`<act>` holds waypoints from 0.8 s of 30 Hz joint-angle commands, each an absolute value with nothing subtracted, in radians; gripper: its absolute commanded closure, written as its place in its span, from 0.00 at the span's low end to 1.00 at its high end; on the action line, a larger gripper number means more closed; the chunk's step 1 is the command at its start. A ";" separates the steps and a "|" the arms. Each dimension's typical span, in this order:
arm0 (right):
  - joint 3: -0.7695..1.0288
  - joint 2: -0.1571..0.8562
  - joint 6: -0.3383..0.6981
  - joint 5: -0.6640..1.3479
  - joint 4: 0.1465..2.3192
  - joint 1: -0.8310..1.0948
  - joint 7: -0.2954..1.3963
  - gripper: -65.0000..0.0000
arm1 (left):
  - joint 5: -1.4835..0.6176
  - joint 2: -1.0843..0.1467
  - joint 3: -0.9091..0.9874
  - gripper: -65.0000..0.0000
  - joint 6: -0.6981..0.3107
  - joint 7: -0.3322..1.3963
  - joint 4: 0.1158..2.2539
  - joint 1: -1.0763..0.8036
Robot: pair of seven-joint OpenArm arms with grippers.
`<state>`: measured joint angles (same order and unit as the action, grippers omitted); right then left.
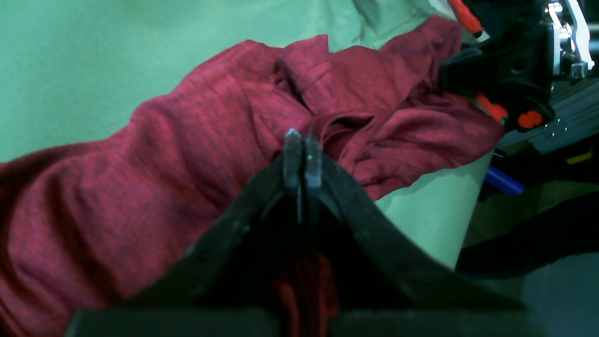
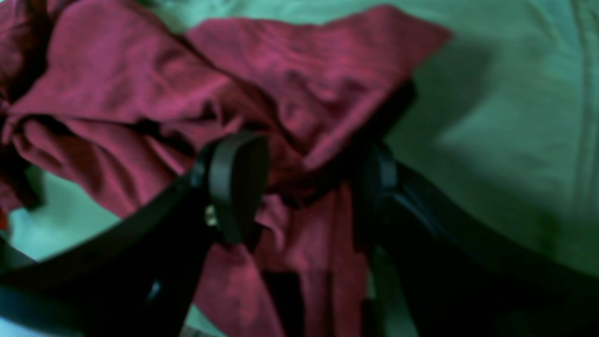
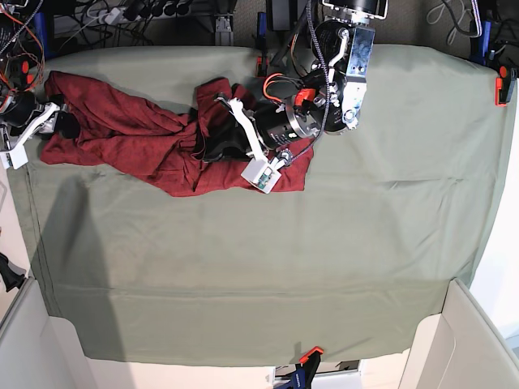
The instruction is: Fold the T-shirt properly
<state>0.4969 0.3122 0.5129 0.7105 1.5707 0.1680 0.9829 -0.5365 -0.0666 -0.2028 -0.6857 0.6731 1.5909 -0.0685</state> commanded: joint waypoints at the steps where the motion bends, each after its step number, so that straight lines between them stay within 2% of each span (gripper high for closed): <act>1: 0.490 0.316 0.525 0.722 1.584 0.161 0.988 0.49 | -0.562 -0.064 -0.204 1.00 -0.698 0.656 1.611 -0.053; 21: 0.411 0.309 0.532 0.713 1.584 0.161 0.989 0.49 | -0.563 -0.070 -0.204 1.00 -0.698 0.656 1.611 -0.053; 24: 0.386 0.301 0.532 0.693 1.584 0.161 0.987 0.50 | -0.625 -0.069 -0.202 1.00 -0.698 0.676 1.613 -0.052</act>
<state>0.3946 0.3016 0.5171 0.6891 1.5780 0.1658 0.9684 -0.6090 -0.0719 -0.2024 -0.6857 0.6964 1.5913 -0.0685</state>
